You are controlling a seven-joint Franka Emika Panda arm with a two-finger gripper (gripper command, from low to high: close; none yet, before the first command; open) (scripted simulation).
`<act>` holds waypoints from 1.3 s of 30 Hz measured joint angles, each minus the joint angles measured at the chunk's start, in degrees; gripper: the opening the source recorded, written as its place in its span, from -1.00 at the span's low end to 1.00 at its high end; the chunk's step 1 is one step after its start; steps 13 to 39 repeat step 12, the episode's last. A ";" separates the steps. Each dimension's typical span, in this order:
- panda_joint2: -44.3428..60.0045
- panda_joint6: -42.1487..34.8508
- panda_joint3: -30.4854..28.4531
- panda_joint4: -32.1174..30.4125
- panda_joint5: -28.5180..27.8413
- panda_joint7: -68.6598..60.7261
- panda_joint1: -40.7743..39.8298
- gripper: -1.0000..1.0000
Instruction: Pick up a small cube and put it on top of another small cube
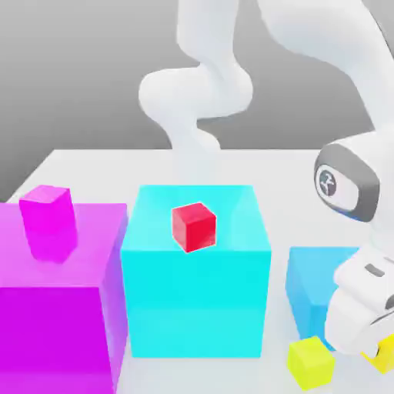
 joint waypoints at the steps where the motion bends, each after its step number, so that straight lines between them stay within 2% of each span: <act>1: -1.75 0.40 -0.33 -2.09 0.15 0.19 -0.37 -1.00; 4: -5.31 2.21 -1.40 -7.40 -0.33 1.31 -1.13 -1.00; 8: 0.90 9.07 -2.63 -8.09 -2.01 2.69 -0.56 -1.00; 9: 2.04 10.18 -2.82 -8.06 -2.26 2.89 -0.41 1.00; 39: 2.04 10.18 -2.82 -8.06 -2.26 2.89 -0.41 1.00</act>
